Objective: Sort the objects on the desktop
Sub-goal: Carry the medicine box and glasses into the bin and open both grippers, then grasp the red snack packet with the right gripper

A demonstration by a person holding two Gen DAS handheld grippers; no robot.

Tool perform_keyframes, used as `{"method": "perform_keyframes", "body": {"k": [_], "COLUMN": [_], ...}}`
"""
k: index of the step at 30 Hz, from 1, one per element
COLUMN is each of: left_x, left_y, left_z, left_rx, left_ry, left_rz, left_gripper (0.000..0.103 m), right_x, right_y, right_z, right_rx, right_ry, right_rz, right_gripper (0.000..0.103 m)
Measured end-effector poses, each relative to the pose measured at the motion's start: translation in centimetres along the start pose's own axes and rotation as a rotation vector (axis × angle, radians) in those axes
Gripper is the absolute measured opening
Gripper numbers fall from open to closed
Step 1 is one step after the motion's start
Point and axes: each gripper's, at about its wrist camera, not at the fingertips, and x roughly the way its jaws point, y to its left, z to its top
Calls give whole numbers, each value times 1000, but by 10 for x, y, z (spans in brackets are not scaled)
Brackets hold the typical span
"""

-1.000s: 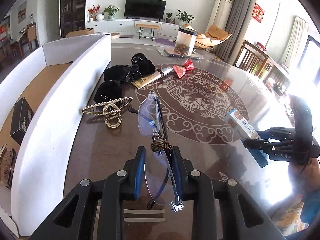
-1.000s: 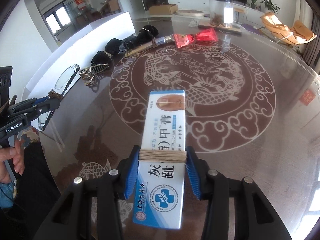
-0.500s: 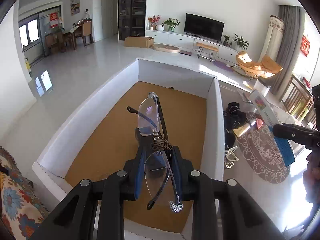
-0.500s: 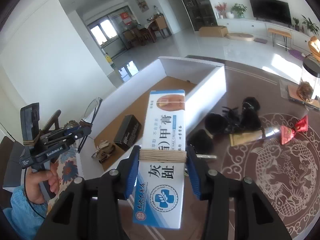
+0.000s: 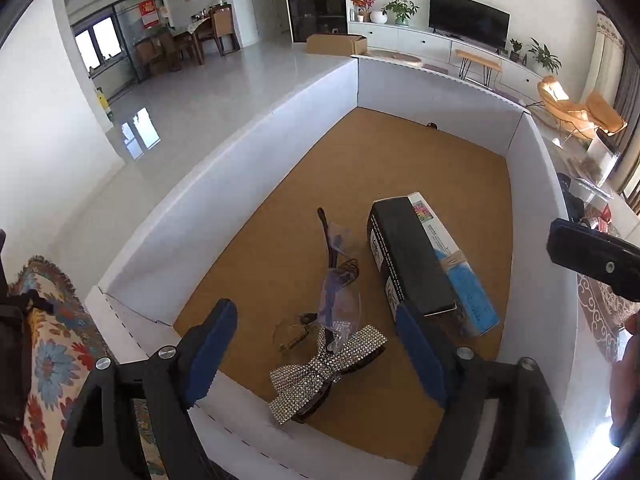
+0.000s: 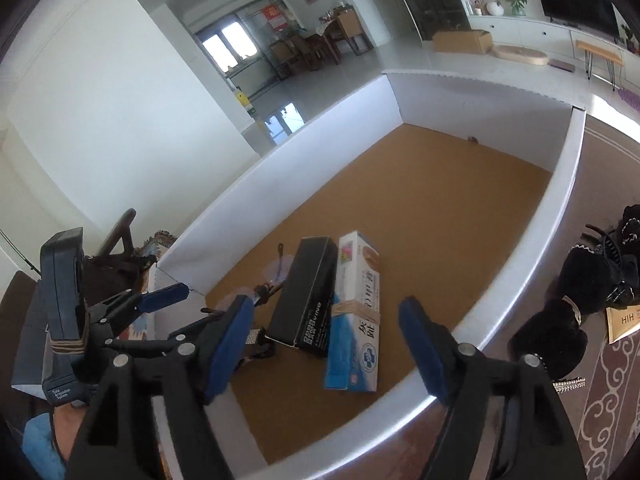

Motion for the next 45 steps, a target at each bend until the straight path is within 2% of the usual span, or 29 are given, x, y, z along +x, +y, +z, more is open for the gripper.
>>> {"method": "perform_keyframes", "body": {"k": [1,3,4,6,8,11,12,14,16,20,23,26,28,30,32,33,34,35,37,38,39,41,43,45], "left_x": [-8,-28,-38,-60,-76,-80,-74,-55,-30,25,49,54,51,47,42,37,32,25,13,7,1,-7,-17,-25], "left_y": [-7,-24,-35,-64,-97,-166,-191,-233,-261,-275,-276,-271,-269,-263,-256,-254,-253,-252,-249,-247,-245,-239,-231,-225], "left_z": [-1,-2,-2,-1,5,4,3,0,-3,-6,-11,-16,-20,-25,-34,-42,-49,-58,-75,-83,-90,-98,-99,-93], "left_rx": [11,31,43,79,137,268,315,388,401,343,309,300,314,296,278,283,296,312,347,360,365,359,337,307], "left_ry": [-20,-69,-97,-146,-175,-148,-128,-95,-69,-11,27,14,5,13,27,28,28,30,35,41,46,57,42,10], "left_rz": [3,-34,-60,-126,-226,-318,-319,-273,-227,-147,-112,-120,-144,-231,-295,-305,-314,-328,-354,-376,-397,-433,-447,-448], "left_gripper": [81,81,81,81,83,96,96,96,96,96,96,97,95,72,60,59,59,59,59,59,59,59,59,60], "right_x": [-18,-59,-78,-113,-139,-167,-176,-192,-204,-220,-228,-230,-229,-221,-205,-194,-184,-172,-148,-145,-138,-126,-116,-114], "right_y": [-8,-35,-50,-84,-120,-173,-186,-204,-212,-203,-198,-206,-225,-257,-298,-319,-337,-352,-372,-373,-374,-369,-356,-341], "right_z": [-8,-25,-34,-54,-74,-111,-124,-149,-171,-203,-212,-195,-169,-133,-95,-77,-61,-48,-27,-17,-9,5,9,2], "right_rx": [-1,7,16,51,99,201,232,281,314,331,296,243,246,287,367,414,456,491,534,524,523,466,349,253], "right_ry": [-38,-102,-139,-182,-176,-136,-129,-123,-127,-140,-122,-103,-115,-119,-105,-86,-69,-57,-6,-36,-29,15,67,93], "right_rz": [35,-18,-43,-92,-188,-265,-277,-278,-266,-233,-240,-275,-294,-307,-345,-358,-366,-376,-428,-470,-494,-581,-688,-705], "right_gripper": [83,97,100,101,101,101,101,101,101,101,101,101,101,101,101,98,88,84,83,82,83,70,30,24]}}
